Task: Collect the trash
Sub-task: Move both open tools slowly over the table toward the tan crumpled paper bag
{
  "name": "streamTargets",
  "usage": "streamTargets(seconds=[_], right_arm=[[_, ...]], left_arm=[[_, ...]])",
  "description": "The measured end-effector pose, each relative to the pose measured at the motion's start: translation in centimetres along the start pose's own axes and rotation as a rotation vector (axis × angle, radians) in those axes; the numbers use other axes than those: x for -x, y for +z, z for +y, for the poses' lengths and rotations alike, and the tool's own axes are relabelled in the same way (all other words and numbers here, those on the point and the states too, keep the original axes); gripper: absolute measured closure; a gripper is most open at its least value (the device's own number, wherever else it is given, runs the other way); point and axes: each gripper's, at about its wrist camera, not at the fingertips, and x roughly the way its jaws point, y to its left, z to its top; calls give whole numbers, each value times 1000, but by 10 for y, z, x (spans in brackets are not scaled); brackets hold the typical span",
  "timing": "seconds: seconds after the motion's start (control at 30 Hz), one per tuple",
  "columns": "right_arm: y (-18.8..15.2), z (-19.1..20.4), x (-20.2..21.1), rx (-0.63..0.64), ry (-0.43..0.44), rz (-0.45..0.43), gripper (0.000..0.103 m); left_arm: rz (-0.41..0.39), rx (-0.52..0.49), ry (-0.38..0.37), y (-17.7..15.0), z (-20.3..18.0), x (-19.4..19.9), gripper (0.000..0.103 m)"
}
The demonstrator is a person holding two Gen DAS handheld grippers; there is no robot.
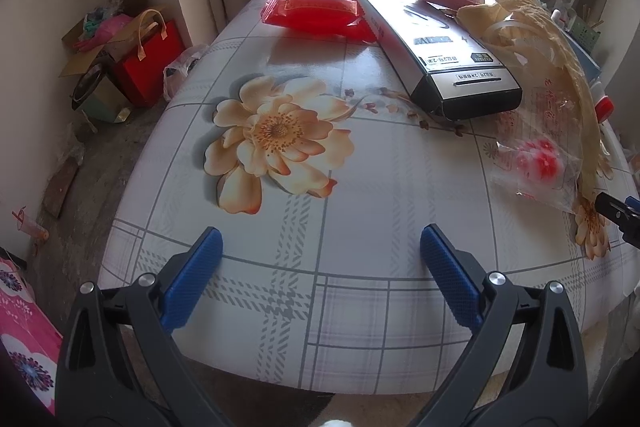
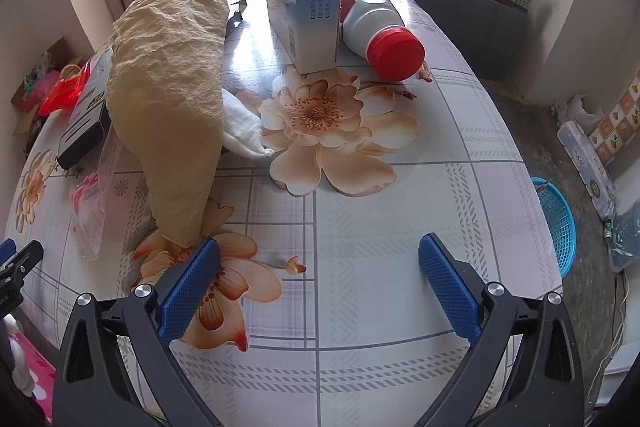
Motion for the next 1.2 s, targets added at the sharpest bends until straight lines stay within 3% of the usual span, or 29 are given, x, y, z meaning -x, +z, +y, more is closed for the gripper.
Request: streamTargets(seconds=[1.0,1.2], right_arm=[[-2,-2,2,24,15,14,6],[-4,-15,24,-20,66,-52,6]], left_arm=[[-17,-48,-19,1,0,1,7],[-28,-48,-33,0,4,5,7]])
